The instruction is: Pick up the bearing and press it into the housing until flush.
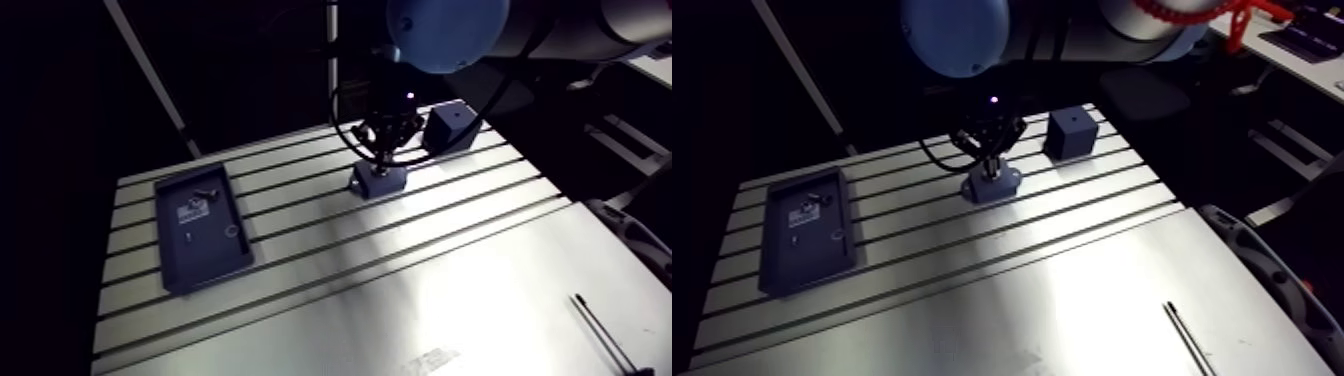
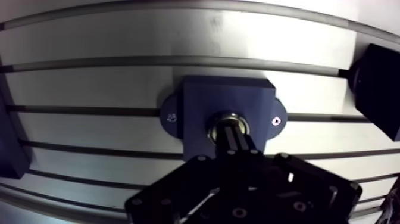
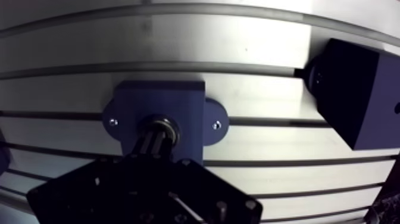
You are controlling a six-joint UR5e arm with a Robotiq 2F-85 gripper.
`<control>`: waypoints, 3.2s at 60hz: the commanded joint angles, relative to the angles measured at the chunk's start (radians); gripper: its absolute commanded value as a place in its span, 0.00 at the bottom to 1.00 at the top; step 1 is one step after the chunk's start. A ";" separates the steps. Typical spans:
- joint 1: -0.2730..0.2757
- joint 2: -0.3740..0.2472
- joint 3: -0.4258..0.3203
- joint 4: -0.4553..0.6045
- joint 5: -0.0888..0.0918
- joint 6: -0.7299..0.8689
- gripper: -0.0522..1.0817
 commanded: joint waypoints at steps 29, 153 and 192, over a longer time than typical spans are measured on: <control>0.001 0.003 0.011 -0.011 0.001 -0.003 0.99; 0.000 0.015 0.011 -0.015 0.003 -0.013 0.99; 0.000 -0.153 0.010 0.043 0.005 -0.013 0.28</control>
